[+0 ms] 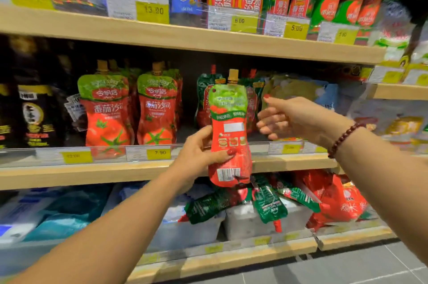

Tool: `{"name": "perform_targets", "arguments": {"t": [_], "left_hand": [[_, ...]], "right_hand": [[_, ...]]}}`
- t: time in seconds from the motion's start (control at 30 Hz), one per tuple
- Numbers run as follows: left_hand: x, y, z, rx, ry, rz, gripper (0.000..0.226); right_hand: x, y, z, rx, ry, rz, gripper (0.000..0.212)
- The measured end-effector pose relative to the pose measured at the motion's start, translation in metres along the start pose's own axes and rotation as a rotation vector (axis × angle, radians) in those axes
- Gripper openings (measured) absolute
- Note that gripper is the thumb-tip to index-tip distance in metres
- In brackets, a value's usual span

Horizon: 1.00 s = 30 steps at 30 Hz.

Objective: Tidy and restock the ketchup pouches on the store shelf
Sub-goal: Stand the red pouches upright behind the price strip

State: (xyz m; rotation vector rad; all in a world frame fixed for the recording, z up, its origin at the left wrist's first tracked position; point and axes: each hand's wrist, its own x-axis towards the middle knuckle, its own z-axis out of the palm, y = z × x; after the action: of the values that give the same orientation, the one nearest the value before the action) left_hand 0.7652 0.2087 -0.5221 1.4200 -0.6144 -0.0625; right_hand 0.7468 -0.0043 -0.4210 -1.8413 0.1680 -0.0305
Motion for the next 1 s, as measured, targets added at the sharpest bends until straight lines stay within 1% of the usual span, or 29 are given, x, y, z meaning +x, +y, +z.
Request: {"name": "perform_targets", "arguments": {"t": [0.07, 0.13, 0.17, 0.23, 0.27, 0.33, 0.37, 0.4, 0.43, 0.5, 0.57, 0.6, 0.67, 0.7, 0.73, 0.77, 0.87, 0.9, 1.0], "left_hand": [[0.001, 0.008, -0.009, -0.082, -0.019, -0.039, 0.047], [0.002, 0.014, -0.014, -0.134, -0.022, -0.07, 0.052], [0.003, 0.015, -0.016, -0.158, -0.027, -0.084, 0.056], [0.003, 0.018, -0.02, -0.196, -0.026, -0.099, 0.058], [0.003, 0.019, -0.022, -0.209, -0.017, -0.103, 0.057], [0.002, 0.02, -0.022, -0.223, 0.014, -0.114, 0.055], [0.003, 0.021, -0.022, -0.212, 0.039, -0.108, 0.051], [0.003, 0.022, -0.02, -0.181, 0.076, -0.088, 0.046], [0.004, 0.024, -0.019, -0.121, 0.122, -0.052, 0.043], [0.005, 0.027, -0.016, 0.076, 0.224, 0.063, 0.04], [0.002, 0.028, -0.012, 0.327, 0.365, 0.17, 0.042], [-0.001, 0.029, -0.01, 0.467, 0.439, 0.189, 0.043], [-0.009, 0.029, -0.01, 0.741, 0.519, 0.186, 0.058], [-0.012, 0.027, -0.01, 0.844, 0.515, 0.191, 0.065], [-0.015, 0.026, -0.009, 0.914, 0.498, 0.201, 0.07], [-0.018, 0.025, -0.007, 0.952, 0.487, 0.22, 0.07], [-0.025, 0.024, -0.009, 1.068, 0.499, 0.295, 0.07], [-0.027, 0.023, -0.011, 1.111, 0.493, 0.322, 0.072], [-0.036, 0.016, -0.021, 1.189, 0.439, 0.377, 0.078]], "right_hand": [[-0.007, 0.011, 0.019, 0.009, -0.015, -0.083, 0.039], [-0.018, 0.021, 0.039, 0.045, -0.023, -0.203, 0.027], [-0.023, 0.026, 0.05, 0.054, 0.01, -0.285, 0.019], [-0.033, 0.034, 0.072, 0.014, 0.155, -0.45, 0.006], [-0.038, 0.038, 0.082, -0.054, 0.241, -0.512, 0.01], [-0.046, 0.041, 0.1, -0.231, 0.41, -0.592, 0.03], [-0.05, 0.042, 0.106, -0.315, 0.467, -0.629, 0.039], [-0.052, 0.041, 0.111, -0.376, 0.484, -0.665, 0.044], [-0.054, 0.038, 0.116, -0.397, 0.468, -0.683, 0.046], [-0.055, 0.03, 0.125, -0.294, 0.378, -0.635, 0.049], [-0.053, 0.018, 0.131, -0.019, 0.246, -0.486, 0.062], [-0.051, 0.013, 0.132, 0.104, 0.178, -0.411, 0.072], [-0.048, 0.005, 0.133, 0.195, 0.097, -0.348, 0.092], [-0.046, 0.004, 0.133, 0.202, 0.081, -0.347, 0.101], [-0.045, 0.004, 0.134, 0.206, 0.086, -0.351, 0.102], [-0.044, 0.005, 0.136, 0.212, 0.103, -0.36, 0.095], [-0.035, 0.006, 0.142, 0.209, 0.146, -0.386, 0.06], [-0.031, 0.006, 0.143, 0.201, 0.153, -0.395, 0.052], [-0.019, 0.005, 0.143, 0.228, 0.127, -0.405, 0.039]]}}
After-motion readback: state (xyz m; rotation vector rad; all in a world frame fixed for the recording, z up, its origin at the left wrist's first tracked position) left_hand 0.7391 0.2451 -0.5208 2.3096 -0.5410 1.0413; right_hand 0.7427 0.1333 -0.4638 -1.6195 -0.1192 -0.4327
